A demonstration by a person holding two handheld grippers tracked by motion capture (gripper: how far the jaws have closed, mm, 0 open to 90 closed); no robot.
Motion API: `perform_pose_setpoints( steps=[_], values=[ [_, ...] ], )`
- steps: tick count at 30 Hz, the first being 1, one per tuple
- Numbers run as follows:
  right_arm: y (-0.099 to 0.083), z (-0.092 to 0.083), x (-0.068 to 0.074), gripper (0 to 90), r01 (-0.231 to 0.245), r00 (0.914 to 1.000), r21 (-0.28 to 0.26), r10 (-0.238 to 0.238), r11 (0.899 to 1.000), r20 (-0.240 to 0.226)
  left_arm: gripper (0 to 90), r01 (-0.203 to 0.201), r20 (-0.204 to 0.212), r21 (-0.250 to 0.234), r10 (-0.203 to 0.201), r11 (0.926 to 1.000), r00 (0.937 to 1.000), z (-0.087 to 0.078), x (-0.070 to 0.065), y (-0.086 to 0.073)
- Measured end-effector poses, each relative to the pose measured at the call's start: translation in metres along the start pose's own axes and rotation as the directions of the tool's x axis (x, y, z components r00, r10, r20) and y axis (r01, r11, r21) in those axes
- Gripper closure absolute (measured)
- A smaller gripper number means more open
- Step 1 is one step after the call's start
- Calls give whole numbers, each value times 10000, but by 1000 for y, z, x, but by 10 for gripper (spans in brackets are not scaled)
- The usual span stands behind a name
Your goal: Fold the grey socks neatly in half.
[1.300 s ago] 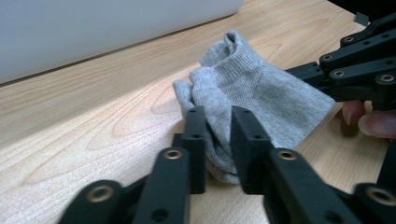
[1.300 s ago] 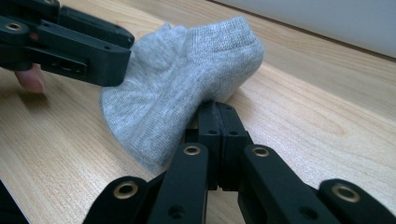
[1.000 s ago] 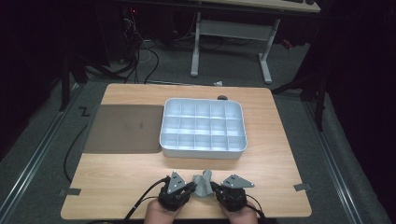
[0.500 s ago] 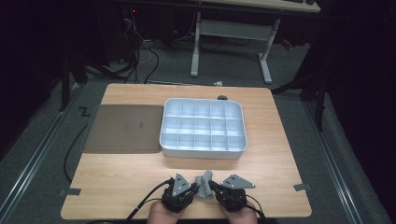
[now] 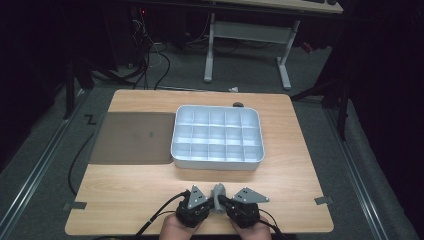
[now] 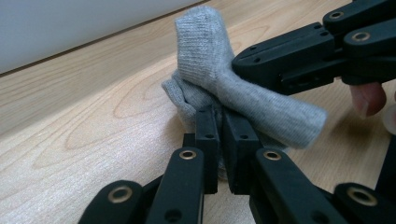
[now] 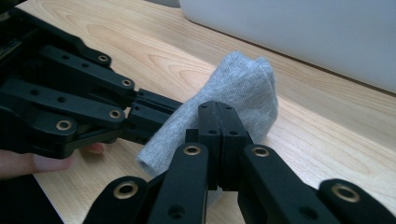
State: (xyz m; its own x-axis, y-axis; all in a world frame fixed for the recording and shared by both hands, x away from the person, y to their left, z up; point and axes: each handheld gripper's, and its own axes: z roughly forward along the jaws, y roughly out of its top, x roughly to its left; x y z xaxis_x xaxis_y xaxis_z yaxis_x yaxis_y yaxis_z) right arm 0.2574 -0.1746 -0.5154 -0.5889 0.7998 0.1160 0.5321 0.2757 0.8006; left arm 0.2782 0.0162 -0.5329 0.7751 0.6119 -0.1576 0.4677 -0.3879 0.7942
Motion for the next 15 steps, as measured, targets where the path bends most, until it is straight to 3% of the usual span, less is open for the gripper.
perform_pose_setpoints(
  steps=[15],
  values=[
    [-6,10,4,900,132,9993,153,-137,9998,338,844,186,473,182,-195,9997,9987,-1,9,-1]
  ],
)
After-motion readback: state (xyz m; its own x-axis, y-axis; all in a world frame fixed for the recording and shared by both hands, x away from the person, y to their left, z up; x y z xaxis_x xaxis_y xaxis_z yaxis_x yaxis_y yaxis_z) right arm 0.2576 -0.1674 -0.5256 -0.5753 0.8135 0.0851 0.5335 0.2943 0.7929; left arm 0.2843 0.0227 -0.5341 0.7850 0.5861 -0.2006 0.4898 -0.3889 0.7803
